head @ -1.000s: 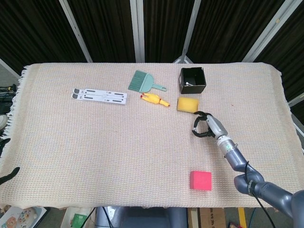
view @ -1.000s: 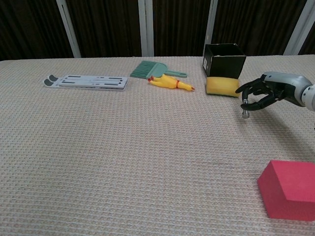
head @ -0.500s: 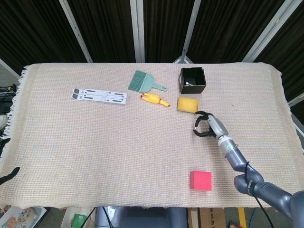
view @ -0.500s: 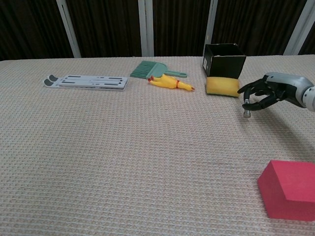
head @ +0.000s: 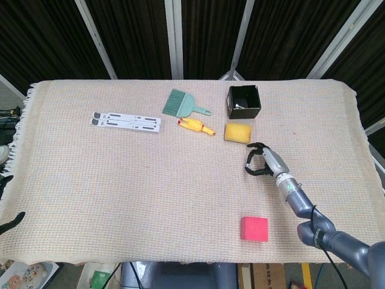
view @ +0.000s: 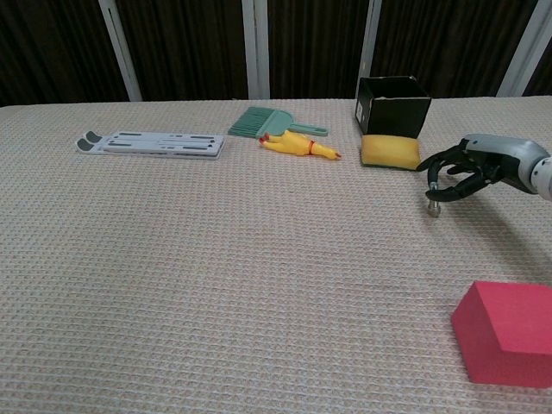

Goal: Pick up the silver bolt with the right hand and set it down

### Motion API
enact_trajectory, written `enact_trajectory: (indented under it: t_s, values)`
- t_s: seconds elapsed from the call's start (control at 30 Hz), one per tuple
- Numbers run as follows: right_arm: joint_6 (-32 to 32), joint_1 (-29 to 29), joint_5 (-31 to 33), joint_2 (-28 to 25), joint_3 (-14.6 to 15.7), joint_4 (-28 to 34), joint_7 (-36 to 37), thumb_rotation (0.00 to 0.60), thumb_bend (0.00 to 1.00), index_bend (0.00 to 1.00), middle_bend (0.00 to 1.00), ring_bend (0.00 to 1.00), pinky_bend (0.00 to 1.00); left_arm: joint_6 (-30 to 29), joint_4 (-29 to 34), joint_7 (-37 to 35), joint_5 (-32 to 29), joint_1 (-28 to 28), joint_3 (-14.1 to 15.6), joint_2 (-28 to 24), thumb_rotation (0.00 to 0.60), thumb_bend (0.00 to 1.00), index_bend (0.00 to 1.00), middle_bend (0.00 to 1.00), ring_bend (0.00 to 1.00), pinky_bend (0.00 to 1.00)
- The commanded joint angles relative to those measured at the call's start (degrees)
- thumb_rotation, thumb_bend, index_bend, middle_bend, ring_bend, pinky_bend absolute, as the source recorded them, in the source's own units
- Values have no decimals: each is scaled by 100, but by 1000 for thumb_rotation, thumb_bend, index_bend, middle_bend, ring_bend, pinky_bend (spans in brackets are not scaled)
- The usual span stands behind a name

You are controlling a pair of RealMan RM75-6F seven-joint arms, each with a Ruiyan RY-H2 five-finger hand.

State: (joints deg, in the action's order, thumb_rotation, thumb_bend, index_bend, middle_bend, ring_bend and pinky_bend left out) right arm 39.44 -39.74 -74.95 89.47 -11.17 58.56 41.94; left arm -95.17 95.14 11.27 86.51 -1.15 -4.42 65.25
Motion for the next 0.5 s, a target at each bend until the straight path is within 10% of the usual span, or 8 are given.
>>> enact_trajectory:
  t_s: [0.03,0.5]
  values:
    - [7,0,5,20,-1,-21,-18,600,370,662,194,45,0,5,-1,0,-5,1,-2,-1,600,204,193,37,31,107]
    - [-150,-27,-47,-108,31,37,40,600,299,570,158,15,0,11,3,39,-3,3,3,12,600,204,193,36,33,107]
